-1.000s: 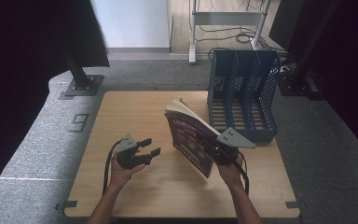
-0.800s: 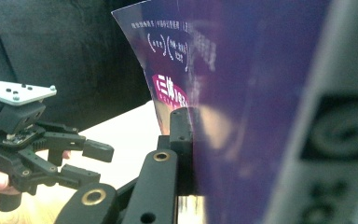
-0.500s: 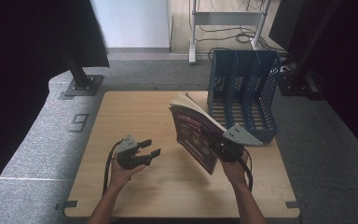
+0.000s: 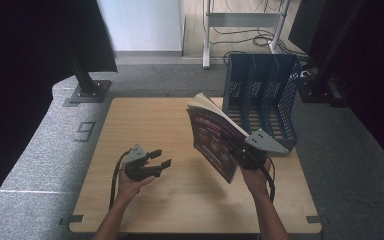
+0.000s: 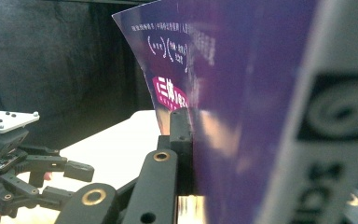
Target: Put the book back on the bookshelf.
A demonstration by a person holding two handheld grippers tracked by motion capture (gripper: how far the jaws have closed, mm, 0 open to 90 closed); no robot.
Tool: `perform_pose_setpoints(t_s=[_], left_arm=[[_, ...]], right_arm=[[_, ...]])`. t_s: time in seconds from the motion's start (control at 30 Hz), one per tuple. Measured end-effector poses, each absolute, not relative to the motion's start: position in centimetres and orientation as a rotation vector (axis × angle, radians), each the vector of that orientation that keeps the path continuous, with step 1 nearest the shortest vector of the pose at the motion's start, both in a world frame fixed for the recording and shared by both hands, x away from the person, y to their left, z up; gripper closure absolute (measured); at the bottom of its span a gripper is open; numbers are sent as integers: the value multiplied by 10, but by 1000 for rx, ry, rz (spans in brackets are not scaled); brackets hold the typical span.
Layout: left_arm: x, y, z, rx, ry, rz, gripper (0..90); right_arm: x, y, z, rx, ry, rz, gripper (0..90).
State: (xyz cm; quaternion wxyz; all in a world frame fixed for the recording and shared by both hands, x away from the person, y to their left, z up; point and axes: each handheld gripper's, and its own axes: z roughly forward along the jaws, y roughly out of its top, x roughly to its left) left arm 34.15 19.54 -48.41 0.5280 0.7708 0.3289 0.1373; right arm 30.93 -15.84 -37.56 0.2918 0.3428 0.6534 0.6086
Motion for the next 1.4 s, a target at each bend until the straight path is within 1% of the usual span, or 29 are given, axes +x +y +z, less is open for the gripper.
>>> perform_pose_setpoints(t_s=[1.4], left_arm=[[342,199,-485,1839,795,337,393]], right_arm=[[316,-183,-352,948,1652,1586,819]])
